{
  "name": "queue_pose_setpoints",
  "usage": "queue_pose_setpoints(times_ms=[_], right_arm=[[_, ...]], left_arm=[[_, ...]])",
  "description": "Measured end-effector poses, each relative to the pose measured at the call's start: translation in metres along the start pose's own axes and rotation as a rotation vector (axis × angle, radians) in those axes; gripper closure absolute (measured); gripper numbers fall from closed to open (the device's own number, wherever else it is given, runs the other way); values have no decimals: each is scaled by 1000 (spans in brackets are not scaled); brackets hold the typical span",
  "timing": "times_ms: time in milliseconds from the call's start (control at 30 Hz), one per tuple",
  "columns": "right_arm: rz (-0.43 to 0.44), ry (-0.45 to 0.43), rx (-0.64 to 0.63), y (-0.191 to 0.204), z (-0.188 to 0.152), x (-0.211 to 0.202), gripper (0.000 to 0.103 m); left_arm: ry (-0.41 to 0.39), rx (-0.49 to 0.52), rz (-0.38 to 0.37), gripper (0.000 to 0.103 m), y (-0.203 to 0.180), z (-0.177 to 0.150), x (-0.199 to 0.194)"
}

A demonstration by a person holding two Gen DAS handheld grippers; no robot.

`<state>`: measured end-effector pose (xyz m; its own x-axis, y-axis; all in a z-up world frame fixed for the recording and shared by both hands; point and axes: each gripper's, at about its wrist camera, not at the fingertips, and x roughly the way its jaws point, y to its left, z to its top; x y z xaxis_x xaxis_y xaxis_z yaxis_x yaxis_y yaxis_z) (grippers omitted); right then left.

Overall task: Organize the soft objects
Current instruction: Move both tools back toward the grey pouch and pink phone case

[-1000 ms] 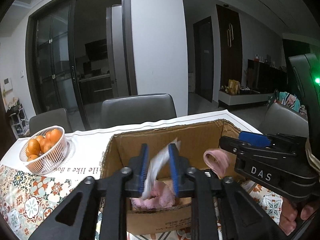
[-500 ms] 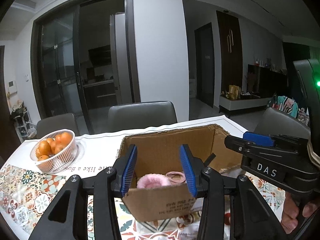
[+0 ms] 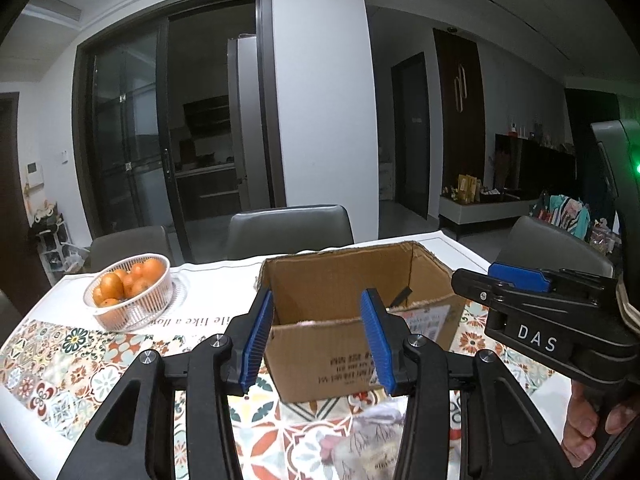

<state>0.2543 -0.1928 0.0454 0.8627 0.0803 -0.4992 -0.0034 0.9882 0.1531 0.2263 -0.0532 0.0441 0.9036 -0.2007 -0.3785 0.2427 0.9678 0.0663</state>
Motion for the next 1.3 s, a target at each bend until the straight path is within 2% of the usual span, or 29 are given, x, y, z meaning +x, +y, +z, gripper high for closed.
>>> queue_pose_setpoints(times_ms=[533, 967, 1300], right_arm=[[-1, 44, 7, 10, -52, -44, 61], [10, 81, 41, 12, -94, -65, 61], [22, 135, 63, 14, -123, -64, 61]], left_arm=[[33, 24, 6, 55, -1, -42, -50], [69, 42, -37, 45, -10, -83, -79], [130, 45, -74, 37, -13, -112, -82]])
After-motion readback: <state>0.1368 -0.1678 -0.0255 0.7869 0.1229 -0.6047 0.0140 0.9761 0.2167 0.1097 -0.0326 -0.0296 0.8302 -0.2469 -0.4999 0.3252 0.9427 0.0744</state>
